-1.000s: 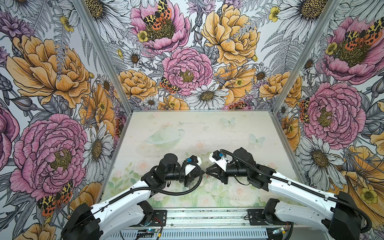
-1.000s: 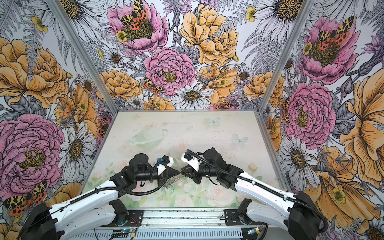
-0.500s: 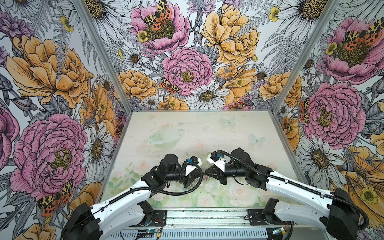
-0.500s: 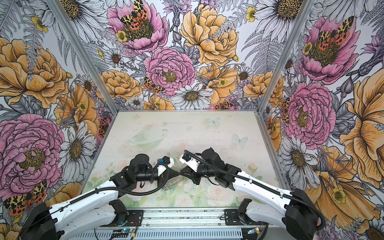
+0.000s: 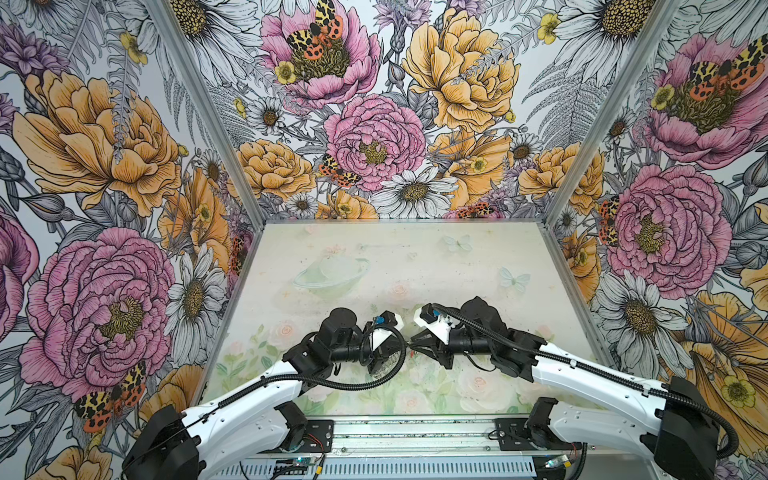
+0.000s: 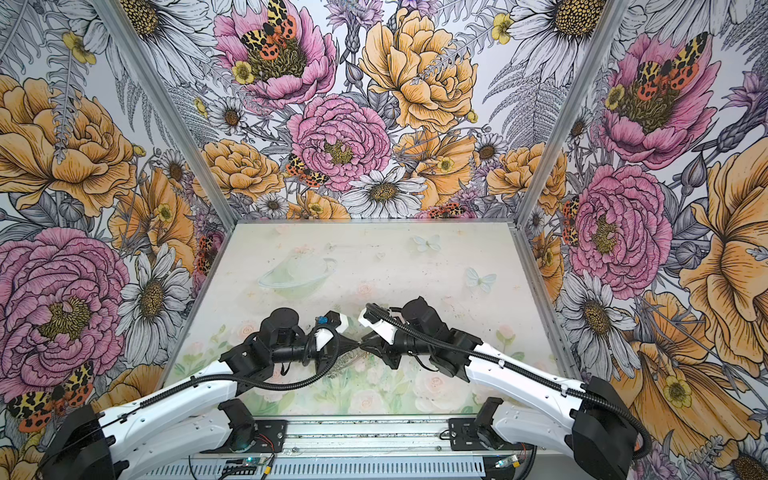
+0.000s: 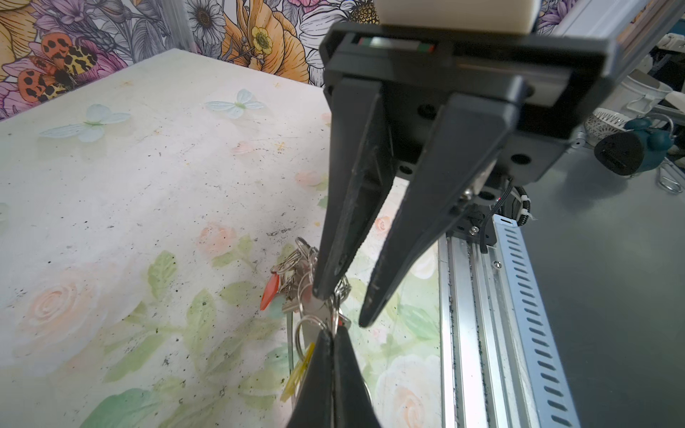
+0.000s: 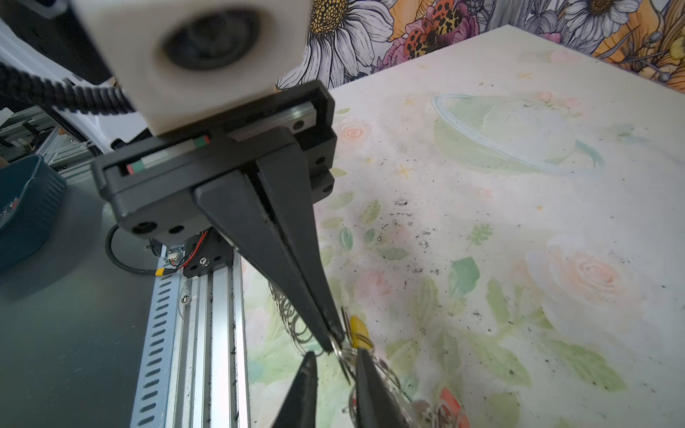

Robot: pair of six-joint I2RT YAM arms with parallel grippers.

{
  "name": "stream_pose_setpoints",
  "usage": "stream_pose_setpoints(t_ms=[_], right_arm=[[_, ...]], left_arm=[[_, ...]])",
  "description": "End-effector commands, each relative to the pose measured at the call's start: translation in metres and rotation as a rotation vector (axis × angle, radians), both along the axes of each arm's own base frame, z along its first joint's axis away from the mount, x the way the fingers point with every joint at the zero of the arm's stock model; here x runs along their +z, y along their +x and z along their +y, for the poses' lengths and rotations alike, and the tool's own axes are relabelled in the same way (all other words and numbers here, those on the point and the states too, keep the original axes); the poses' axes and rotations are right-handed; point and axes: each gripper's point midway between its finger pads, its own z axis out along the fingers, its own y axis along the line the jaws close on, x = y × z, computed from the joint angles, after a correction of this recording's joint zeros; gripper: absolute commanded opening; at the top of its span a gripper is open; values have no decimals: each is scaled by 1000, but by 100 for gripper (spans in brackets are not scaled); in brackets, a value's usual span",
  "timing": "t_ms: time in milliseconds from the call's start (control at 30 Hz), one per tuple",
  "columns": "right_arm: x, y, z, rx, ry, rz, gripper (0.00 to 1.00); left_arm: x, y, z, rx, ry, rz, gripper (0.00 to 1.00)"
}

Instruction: Put the keys on the keyring

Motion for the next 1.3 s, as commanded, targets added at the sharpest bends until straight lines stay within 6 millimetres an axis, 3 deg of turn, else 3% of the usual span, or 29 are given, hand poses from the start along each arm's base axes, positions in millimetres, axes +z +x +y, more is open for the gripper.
stream_pose_setpoints(t_ms=[0,333,567,1000,1167,1267], right_arm=[[15,5,-2,-17,18,-48,23],[14,-7,7,55,28,-13,22],[7,-10,14,82,10,5,15],[11,-19,17,116,28,3,12],[19,-14,16,76,49,1,16],[20,0,9,3,51,12,18]], left_arm=[[22,7,-4,4,-61,-87,0],[24,5,-5,-7,-73,-89,0],[25,5,-5,-6,-74,-87,0],[19,13,-4,32,-55,-81,0],[16,13,-4,29,-49,-75,0],[18,13,-4,31,-57,-78,0]])
